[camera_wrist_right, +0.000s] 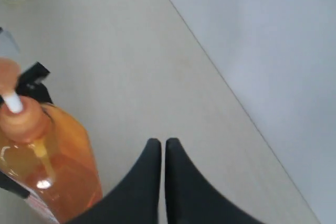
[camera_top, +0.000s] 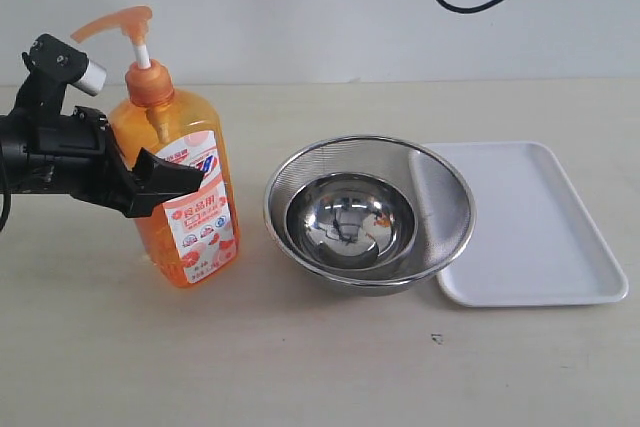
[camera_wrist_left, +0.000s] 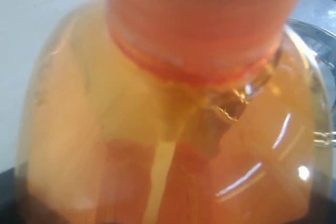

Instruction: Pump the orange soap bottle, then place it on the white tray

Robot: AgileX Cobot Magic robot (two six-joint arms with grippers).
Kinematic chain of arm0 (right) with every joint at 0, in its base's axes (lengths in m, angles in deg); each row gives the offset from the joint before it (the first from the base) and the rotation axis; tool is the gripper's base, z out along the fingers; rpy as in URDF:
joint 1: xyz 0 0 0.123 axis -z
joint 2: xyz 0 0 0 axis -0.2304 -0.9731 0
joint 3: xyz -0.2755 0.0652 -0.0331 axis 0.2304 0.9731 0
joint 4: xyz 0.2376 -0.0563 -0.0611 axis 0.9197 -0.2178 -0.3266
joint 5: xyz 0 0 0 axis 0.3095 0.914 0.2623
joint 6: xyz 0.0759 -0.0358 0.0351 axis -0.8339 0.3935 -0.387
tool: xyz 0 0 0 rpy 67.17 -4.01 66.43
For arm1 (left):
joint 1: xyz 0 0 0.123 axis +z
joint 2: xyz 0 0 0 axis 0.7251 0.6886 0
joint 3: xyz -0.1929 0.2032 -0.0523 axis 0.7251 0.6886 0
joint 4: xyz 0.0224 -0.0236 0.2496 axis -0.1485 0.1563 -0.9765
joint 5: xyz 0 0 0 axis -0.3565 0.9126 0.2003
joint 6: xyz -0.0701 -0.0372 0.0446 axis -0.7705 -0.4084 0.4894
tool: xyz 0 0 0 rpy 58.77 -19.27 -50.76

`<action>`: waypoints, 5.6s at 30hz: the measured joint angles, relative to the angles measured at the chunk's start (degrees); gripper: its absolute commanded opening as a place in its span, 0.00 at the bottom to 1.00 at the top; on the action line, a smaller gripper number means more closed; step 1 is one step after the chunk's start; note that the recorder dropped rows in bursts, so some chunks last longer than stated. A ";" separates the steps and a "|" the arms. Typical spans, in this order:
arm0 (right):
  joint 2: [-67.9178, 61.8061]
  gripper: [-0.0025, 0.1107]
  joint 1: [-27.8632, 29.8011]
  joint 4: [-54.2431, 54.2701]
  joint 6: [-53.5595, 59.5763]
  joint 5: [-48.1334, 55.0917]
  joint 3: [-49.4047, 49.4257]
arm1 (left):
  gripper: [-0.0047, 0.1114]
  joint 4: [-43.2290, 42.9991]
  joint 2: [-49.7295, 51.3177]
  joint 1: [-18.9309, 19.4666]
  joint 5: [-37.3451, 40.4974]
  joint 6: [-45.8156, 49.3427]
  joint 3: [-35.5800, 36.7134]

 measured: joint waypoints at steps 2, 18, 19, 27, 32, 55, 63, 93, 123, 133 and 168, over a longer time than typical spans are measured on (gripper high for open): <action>0.69 0.02 -1.73 0.75 1.50 -0.09 0.00 | 0.08 0.00 0.00 0.00 0.00 0.00 0.00; 1.36 0.02 -10.11 0.60 8.26 1.00 0.00 | 0.08 1.20 -0.60 -7.96 -17.19 -1.09 -3.40; 1.36 0.02 -10.11 0.17 8.26 0.90 0.00 | 0.08 1.20 -0.73 -9.74 -20.13 -2.31 -3.51; 1.36 0.02 -10.26 -1.28 8.66 0.74 -1.86 | 0.08 1.11 -2.78 -15.99 -38.92 -12.26 -3.69; 1.44 0.02 -12.70 -2.67 7.09 2.03 -2.86 | 0.08 -3.48 -3.01 -18.74 -46.26 -19.00 -3.37; -3.50 0.02 -17.32 -5.03 4.30 0.01 -8.01 | 0.08 -4.41 -3.01 -19.88 -45.53 -24.02 -3.27; -7.04 0.02 -18.02 -6.57 0.83 -0.11 -12.05 | 0.08 -4.41 -3.01 -19.88 -45.19 -24.02 -3.27; -5.98 0.02 -19.01 -22.14 -11.52 3.34 -12.64 | 0.08 -5.43 -3.01 -19.98 -44.30 -23.91 -3.27; -1.78 0.02 -19.01 -32.07 -15.36 14.36 -12.67 | 0.08 -5.33 -3.01 -19.98 -44.42 -24.01 -3.27; 6.33 0.02 -17.04 -46.22 -21.26 14.90 -9.44 | 0.08 -5.33 -3.01 -19.98 -44.42 -24.01 -3.27; 7.17 0.02 -4.21 -36.48 -18.68 12.24 2.80 | 0.08 -16.86 6.35 -39.00 -76.32 -47.96 -3.03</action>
